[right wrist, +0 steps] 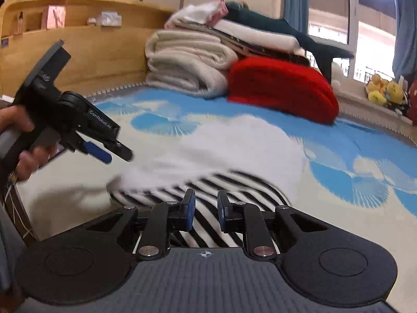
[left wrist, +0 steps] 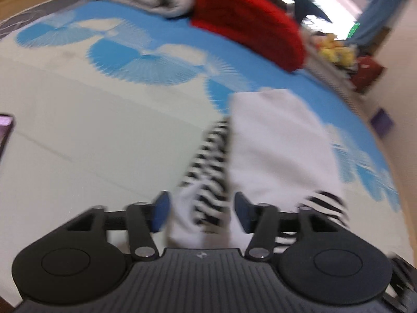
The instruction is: Fold small clothes
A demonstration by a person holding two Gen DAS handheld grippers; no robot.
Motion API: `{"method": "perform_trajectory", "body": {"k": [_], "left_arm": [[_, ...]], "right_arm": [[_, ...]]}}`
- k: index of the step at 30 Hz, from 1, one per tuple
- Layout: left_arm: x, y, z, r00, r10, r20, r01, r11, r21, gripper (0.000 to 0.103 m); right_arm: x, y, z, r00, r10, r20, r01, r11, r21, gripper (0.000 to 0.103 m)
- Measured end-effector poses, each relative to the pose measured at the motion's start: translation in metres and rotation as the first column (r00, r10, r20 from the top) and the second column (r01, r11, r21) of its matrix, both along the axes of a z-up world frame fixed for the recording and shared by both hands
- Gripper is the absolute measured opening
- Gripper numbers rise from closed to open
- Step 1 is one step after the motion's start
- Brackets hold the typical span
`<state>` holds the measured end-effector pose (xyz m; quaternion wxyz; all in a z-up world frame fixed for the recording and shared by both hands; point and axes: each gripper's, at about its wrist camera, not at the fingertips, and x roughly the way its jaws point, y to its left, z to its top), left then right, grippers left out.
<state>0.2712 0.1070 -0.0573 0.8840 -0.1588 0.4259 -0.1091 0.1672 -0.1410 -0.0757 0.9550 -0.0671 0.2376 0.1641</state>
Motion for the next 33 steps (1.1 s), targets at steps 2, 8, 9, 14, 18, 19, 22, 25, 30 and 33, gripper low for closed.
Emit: {"method": "perform_trajectory", "body": {"k": [2,8,9,14,18,19,22,25,30,33], "left_arm": [[-0.002,-0.014,0.0,0.997,-0.079,-0.003,0.079,0.997,-0.018,0.067],[0.021,-0.054,-0.04,0.967,-0.165,-0.193,0.205,0.956,0.21,0.07],[0.024,-0.049,-0.04,0.968,-0.146,-0.203,0.183,0.967,0.176,0.07],[0.022,-0.033,-0.033,0.977,-0.08,-0.197,0.106,0.987,0.122,0.077],[0.012,-0.027,-0.033,0.981,-0.065,-0.185,0.103,0.974,0.202,0.088],[0.009,-0.025,-0.036,0.98,-0.064,-0.188,0.107,0.967,0.232,0.09],[0.001,-0.01,-0.04,0.976,-0.064,-0.209,0.117,0.961,0.25,0.091],[-0.01,0.012,-0.035,0.975,-0.03,-0.219,0.07,0.982,0.174,0.091],[-0.035,0.031,-0.01,0.994,0.059,-0.093,-0.068,0.993,-0.094,0.091],[-0.038,0.025,-0.014,0.991,0.096,-0.09,-0.118,0.95,-0.289,0.091]], "right_arm": [[0.012,0.017,-0.019,0.997,0.034,-0.065,-0.039,0.996,-0.083,0.012],[0.001,0.034,-0.057,0.967,0.086,-0.242,-0.138,0.969,-0.207,0.0],[-0.004,0.031,-0.049,0.965,0.104,-0.241,-0.146,0.975,-0.167,0.0],[-0.016,0.007,-0.006,0.998,0.041,-0.046,-0.041,0.999,-0.01,0.0],[0.017,-0.007,-0.025,0.983,-0.027,-0.181,0.014,0.997,-0.075,0.003],[0.021,-0.007,-0.037,0.969,-0.007,-0.247,-0.016,0.996,-0.092,0.001],[0.012,-0.005,-0.035,0.949,0.075,-0.306,-0.099,0.993,-0.065,0.001],[0.004,-0.035,0.007,0.971,0.085,-0.222,-0.062,0.992,0.107,0.035],[0.061,-0.126,0.06,0.973,0.031,-0.229,0.076,0.892,0.445,0.092],[0.127,-0.173,0.063,0.954,-0.052,-0.295,0.192,0.863,0.468,0.092]]}}
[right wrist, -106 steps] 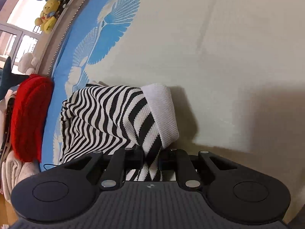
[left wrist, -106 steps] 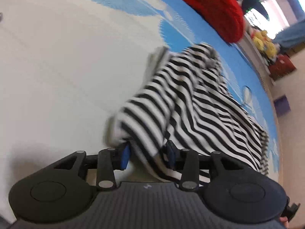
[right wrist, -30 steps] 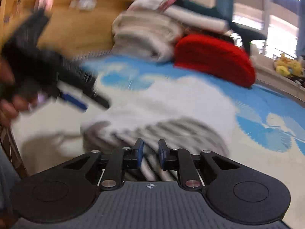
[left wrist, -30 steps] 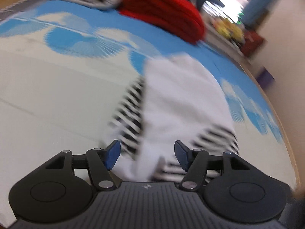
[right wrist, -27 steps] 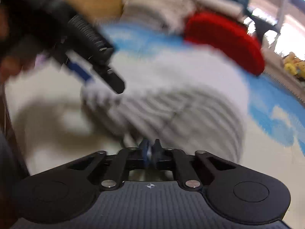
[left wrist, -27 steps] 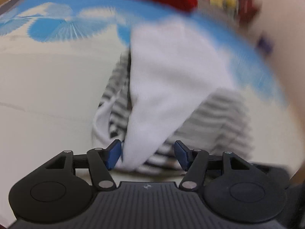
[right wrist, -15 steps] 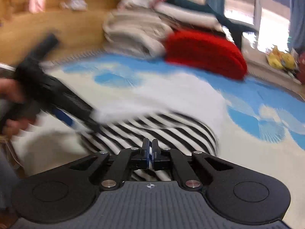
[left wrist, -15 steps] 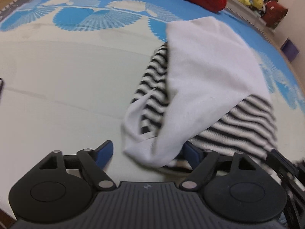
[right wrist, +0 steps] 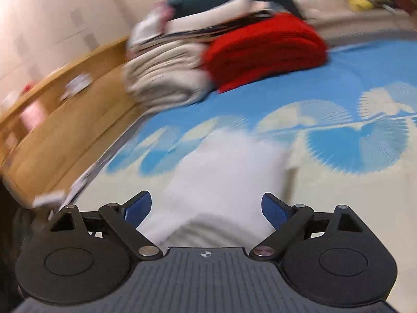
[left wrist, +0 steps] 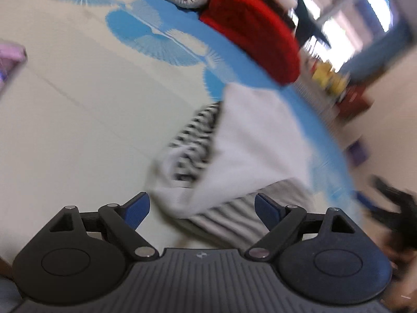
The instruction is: Fold small clothes
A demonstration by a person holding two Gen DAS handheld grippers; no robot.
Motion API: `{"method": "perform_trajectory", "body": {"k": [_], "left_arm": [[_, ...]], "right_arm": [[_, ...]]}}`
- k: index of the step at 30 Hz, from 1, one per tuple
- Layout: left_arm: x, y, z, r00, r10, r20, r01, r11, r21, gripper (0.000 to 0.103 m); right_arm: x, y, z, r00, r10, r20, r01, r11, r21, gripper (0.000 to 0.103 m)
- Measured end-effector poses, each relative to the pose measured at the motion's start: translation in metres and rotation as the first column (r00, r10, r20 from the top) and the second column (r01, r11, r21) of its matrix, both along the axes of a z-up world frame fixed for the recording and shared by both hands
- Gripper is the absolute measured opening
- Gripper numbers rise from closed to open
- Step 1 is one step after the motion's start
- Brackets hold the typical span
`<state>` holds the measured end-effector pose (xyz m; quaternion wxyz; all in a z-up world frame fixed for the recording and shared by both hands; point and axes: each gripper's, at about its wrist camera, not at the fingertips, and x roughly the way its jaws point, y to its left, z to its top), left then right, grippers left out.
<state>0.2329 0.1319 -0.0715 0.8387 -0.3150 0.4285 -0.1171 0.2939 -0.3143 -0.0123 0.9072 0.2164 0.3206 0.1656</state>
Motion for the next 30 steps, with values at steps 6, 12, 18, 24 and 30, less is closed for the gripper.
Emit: {"method": "perform_trajectory", "body": {"k": [6,12,18,24,30], "left_arm": [[0.015,-0.02,-0.035,0.994,0.074,-0.085,-0.08,0.994,-0.07,0.091],[0.033,-0.025,-0.051,0.988,0.109,-0.112,-0.119,0.989,-0.084,0.094],[0.034,-0.012,-0.05,0.966,0.233,-0.117,-0.236,0.972,-0.011,0.028],[0.12,-0.015,-0.03,0.986,0.119,-0.118,-0.104,0.986,0.129,0.013],[0.314,-0.089,-0.012,0.998,-0.06,-0.017,0.062,0.945,0.321,0.0]], "right_arm": [[0.127,-0.043,-0.064,0.955,-0.037,-0.294,0.082,0.987,0.14,0.092],[0.193,-0.013,-0.133,0.908,0.093,-0.409,-0.019,0.983,0.181,0.093],[0.21,0.007,-0.136,0.912,0.23,-0.339,-0.152,0.958,0.242,0.036],[0.206,-0.017,-0.126,0.955,0.131,-0.267,-0.071,0.972,0.225,0.014],[0.185,-0.071,-0.14,0.973,-0.102,-0.207,0.154,0.956,0.251,0.0]]}}
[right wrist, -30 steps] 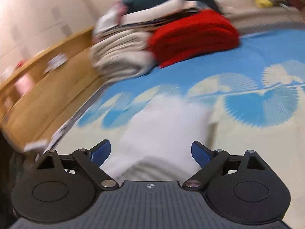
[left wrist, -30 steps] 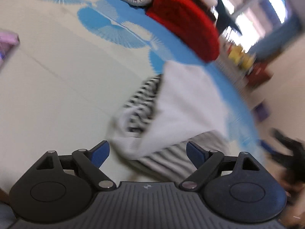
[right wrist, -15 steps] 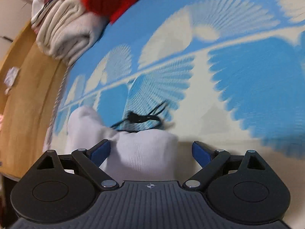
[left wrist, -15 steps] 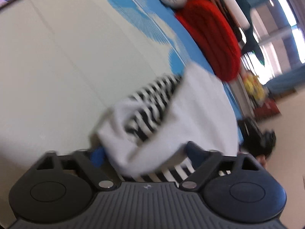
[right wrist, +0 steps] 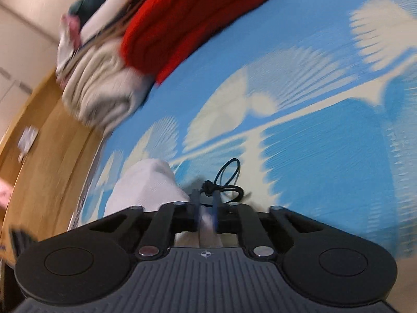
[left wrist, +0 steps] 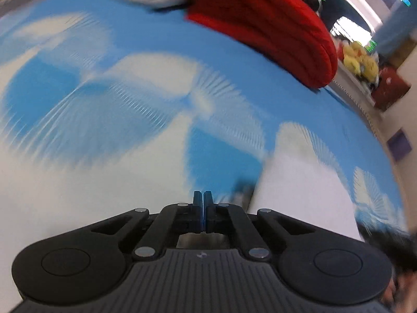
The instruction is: Fold small clothes
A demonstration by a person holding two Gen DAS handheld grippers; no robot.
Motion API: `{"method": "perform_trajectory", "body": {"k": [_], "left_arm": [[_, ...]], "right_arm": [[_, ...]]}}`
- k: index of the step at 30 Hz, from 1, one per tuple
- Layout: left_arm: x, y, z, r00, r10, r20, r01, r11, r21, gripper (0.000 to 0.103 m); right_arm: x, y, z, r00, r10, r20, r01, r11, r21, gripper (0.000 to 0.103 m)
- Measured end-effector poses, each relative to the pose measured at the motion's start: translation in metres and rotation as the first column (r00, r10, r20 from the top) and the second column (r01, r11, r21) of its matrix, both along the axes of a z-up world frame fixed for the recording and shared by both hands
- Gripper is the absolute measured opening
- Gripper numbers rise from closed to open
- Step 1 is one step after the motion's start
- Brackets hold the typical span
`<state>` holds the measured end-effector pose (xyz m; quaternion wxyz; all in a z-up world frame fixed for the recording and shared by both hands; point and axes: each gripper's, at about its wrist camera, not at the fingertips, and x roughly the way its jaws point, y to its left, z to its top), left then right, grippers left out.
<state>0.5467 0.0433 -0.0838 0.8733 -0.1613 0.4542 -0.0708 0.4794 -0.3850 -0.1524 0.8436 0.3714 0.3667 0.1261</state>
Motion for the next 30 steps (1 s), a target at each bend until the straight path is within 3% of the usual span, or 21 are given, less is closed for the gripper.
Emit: {"method": "perform_trajectory", "body": {"k": [2,3,5,7,8,9,10,11,12,13,17,20,22,23,24,25,28,30], "left_arm": [[0.039,-0.032,0.004,0.999,-0.031,0.028,0.029,0.999,0.044,0.0],[0.047,-0.041,0.011,0.998,-0.037,0.048,0.036,0.999,0.023,0.0],[0.04,-0.041,0.032,0.991,-0.086,0.099,0.09,0.996,-0.029,0.0],[0.016,-0.029,0.048,0.987,-0.1,0.128,0.104,0.994,-0.021,0.006],[0.001,-0.018,0.054,0.986,-0.103,0.132,0.107,0.994,-0.024,0.011],[-0.019,-0.006,0.059,0.986,-0.098,0.132,0.104,0.994,-0.036,0.025],[-0.039,0.006,0.061,0.988,-0.083,0.128,0.091,0.994,-0.057,0.043],[-0.065,0.02,0.062,0.992,-0.051,0.12,0.062,0.994,-0.091,0.053],[-0.086,0.029,0.061,0.994,-0.024,0.105,0.037,0.992,-0.12,0.068],[-0.105,0.036,0.059,0.996,-0.001,0.084,0.012,0.99,-0.139,0.076],[-0.18,0.056,0.026,0.998,0.058,-0.016,-0.061,0.965,-0.254,0.077],[-0.19,0.062,0.004,0.991,0.095,-0.094,-0.12,0.941,-0.317,0.077],[-0.19,0.066,0.002,0.992,0.097,-0.084,-0.119,0.943,-0.311,0.076],[-0.193,0.07,0.004,0.99,0.129,-0.065,-0.142,0.948,-0.286,0.073],[-0.197,0.076,0.004,0.983,0.177,-0.051,-0.184,0.949,-0.256,0.056],[-0.198,0.081,0.002,0.976,0.211,-0.062,-0.219,0.95,-0.223,0.036],[-0.197,0.098,-0.022,0.943,0.269,-0.198,-0.301,0.941,-0.156,0.023],[-0.199,0.101,-0.027,0.944,0.258,-0.204,-0.284,0.953,-0.107,0.011]], "right_arm": [[-0.006,-0.019,-0.011,0.998,-0.058,-0.011,0.058,0.998,0.027,0.0],[-0.008,-0.028,-0.018,0.998,-0.056,-0.025,0.058,0.996,0.072,0.0],[-0.014,-0.045,-0.026,0.996,-0.069,-0.051,0.075,0.989,0.13,0.005],[-0.017,-0.055,-0.027,0.997,-0.071,-0.037,0.076,0.983,0.165,0.013],[-0.015,-0.057,-0.027,0.998,-0.059,-0.033,0.064,0.98,0.191,0.04],[-0.011,-0.057,-0.027,0.998,-0.05,-0.034,0.056,0.974,0.219,0.078],[-0.007,-0.055,-0.026,0.999,-0.039,-0.03,0.045,0.969,0.242,0.089],[0.0,-0.05,-0.024,1.0,-0.01,-0.019,0.015,0.965,0.263,0.093],[0.007,-0.043,-0.022,0.999,0.029,-0.022,-0.022,0.964,0.264,0.093],[0.014,-0.034,-0.018,0.998,0.063,-0.031,-0.054,0.967,0.249,0.093],[0.048,0.008,0.019,0.976,0.216,0.026,-0.217,0.974,0.067,0.093],[0.08,0.056,0.045,0.941,0.338,0.027,-0.334,0.938,-0.094,0.093],[0.095,0.087,0.051,0.919,0.395,-0.008,-0.391,0.905,-0.166,0.091],[0.101,0.104,0.051,0.914,0.405,-0.039,-0.403,0.89,-0.214,0.073],[0.104,0.119,0.051,0.912,0.405,-0.065,-0.407,0.874,-0.265,0.028],[0.107,0.13,0.05,0.915,0.395,-0.082,-0.4,0.861,-0.313,0.01],[0.116,0.146,0.041,0.942,0.32,-0.105,-0.335,0.851,-0.406,0.01],[0.119,0.144,0.03,0.954,0.269,-0.134,-0.3,0.849,-0.435,0.009]]}}
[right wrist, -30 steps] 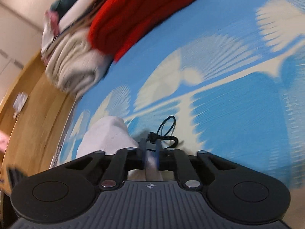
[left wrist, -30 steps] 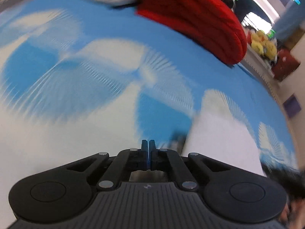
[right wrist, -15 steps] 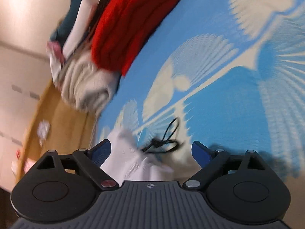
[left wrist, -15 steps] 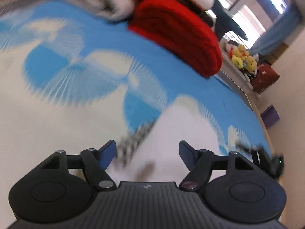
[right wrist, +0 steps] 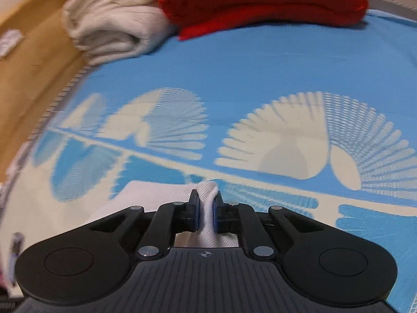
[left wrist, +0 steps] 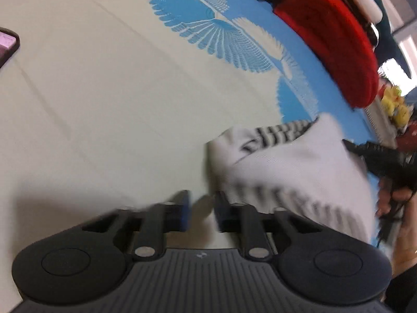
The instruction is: Fold small clothes
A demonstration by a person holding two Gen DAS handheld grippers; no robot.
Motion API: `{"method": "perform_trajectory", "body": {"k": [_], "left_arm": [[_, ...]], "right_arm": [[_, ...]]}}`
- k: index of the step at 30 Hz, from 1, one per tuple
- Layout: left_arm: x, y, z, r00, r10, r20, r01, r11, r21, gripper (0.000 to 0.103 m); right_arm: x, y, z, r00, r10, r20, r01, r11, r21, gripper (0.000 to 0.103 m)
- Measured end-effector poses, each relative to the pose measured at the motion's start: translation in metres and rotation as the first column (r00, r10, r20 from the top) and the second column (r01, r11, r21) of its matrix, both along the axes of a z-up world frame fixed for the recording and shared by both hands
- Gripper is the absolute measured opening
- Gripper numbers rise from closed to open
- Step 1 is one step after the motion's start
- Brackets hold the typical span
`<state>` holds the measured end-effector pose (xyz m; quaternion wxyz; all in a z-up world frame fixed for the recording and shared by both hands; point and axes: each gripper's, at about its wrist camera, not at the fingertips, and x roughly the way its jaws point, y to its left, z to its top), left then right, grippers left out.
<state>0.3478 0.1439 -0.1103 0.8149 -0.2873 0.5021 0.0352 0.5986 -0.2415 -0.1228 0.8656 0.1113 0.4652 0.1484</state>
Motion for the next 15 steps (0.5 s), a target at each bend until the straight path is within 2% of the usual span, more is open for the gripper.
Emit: {"method": "perform_trajectory", "body": {"k": [1,2,3,4,5,6,7,8,9,10,12,14,15], "left_arm": [[-0.001,-0.001,0.002,1.0,-0.018,0.012,0.018,1.0,0.014,0.013],[-0.004,0.0,0.005,0.999,-0.016,0.029,0.016,1.0,-0.008,0.013],[-0.007,0.002,0.007,0.999,-0.012,0.051,0.015,0.998,-0.056,0.014],[-0.01,0.002,0.01,0.997,-0.014,0.072,0.021,0.994,-0.106,0.028],[-0.014,0.001,0.014,0.995,-0.012,0.103,0.028,0.987,-0.16,0.039],[-0.018,-0.003,0.018,0.99,0.0,0.141,0.029,0.978,-0.207,0.063],[-0.025,-0.007,0.023,0.985,0.015,0.174,0.029,0.969,-0.246,0.082],[-0.03,-0.013,0.025,0.981,0.023,0.19,0.031,0.961,-0.273,0.089],[-0.033,-0.019,0.025,0.981,0.024,0.193,0.036,0.954,-0.299,0.098],[-0.034,-0.026,0.02,0.982,0.02,0.188,0.042,0.945,-0.323,0.102],[-0.028,-0.039,0.007,0.99,0.005,0.138,0.042,0.943,-0.331,0.102],[-0.018,-0.051,-0.018,0.998,-0.009,0.055,0.027,0.94,-0.34,0.102],[-0.018,-0.051,-0.021,0.997,0.018,0.081,0.011,0.938,-0.347,0.102]], "right_arm": [[-0.001,-0.005,-0.003,1.0,-0.003,-0.002,0.003,1.0,0.007,0.01],[-0.002,-0.008,-0.005,1.0,0.0,0.0,0.0,0.999,0.036,0.011],[-0.005,-0.017,-0.003,1.0,-0.001,-0.004,0.002,0.995,0.098,0.02],[-0.007,-0.028,-0.001,1.0,-0.013,-0.013,0.014,0.987,0.158,0.027],[-0.009,-0.039,0.003,0.999,-0.027,-0.019,0.03,0.977,0.211,0.051],[-0.012,-0.057,0.007,0.998,-0.051,-0.021,0.055,0.963,0.263,0.077],[-0.013,-0.07,0.009,0.998,-0.061,-0.022,0.065,0.955,0.289,0.087],[-0.014,-0.083,0.01,0.998,-0.051,-0.03,0.058,0.951,0.305,0.09],[-0.014,-0.093,0.008,0.998,-0.032,-0.053,0.047,0.949,0.312,0.09],[-0.013,-0.103,0.004,0.995,-0.001,-0.096,0.032,0.946,0.322,0.09],[-0.015,-0.109,-0.008,0.984,0.07,-0.166,-0.013,0.945,0.327,0.09],[-0.02,-0.102,-0.019,0.966,0.167,-0.195,-0.096,0.939,0.332,0.09],[-0.024,-0.094,-0.024,0.955,0.221,-0.2,-0.143,0.929,0.342,0.088]]}}
